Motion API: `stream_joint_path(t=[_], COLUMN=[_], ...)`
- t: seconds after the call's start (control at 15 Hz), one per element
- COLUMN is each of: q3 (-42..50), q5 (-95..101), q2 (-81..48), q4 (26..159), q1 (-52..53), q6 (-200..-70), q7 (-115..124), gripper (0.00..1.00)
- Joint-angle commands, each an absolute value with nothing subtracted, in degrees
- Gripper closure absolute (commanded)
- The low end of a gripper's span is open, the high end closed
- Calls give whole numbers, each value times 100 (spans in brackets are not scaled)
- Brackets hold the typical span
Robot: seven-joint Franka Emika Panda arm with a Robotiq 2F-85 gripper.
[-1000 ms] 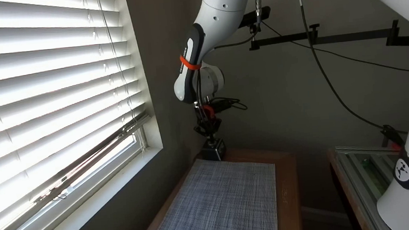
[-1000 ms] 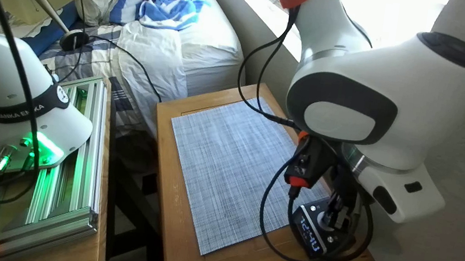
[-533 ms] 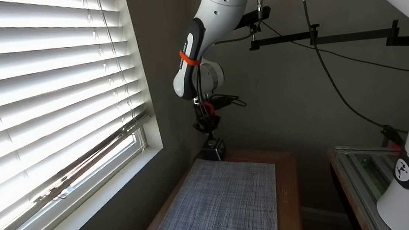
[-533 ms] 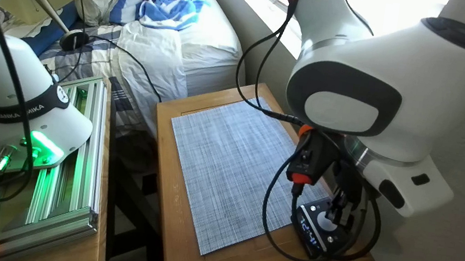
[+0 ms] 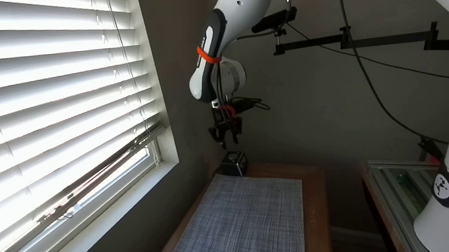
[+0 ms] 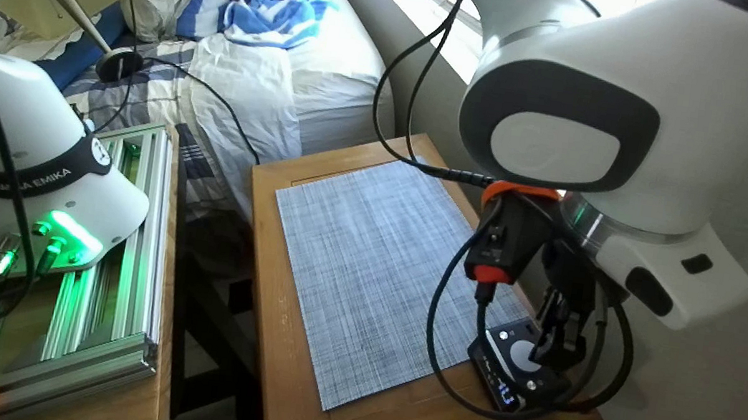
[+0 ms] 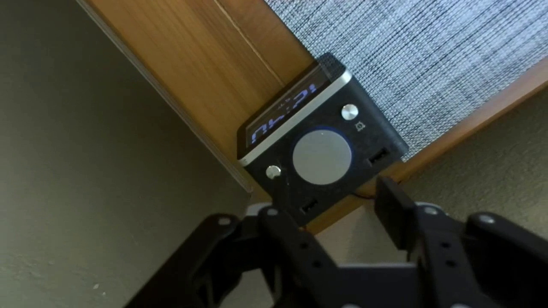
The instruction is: Press the button on top of the black alarm clock
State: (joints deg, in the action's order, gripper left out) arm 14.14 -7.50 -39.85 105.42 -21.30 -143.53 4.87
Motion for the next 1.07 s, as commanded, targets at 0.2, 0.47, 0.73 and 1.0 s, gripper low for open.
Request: stream_joint_path(t=[0.2, 0.47, 0.73, 1.0], q3=[1558, 1746, 1851, 1942], q5=[-299, 251, 739, 1195], q2=[-3226, -2721, -2218, -1800], q4=[11240, 11608, 11976, 12336], q1=[-1930, -1707, -1556, -1414], q6=[-14530, -14627, -14712, -14896], q7=[224, 179, 138, 218], gripper=[0, 0, 0, 0])
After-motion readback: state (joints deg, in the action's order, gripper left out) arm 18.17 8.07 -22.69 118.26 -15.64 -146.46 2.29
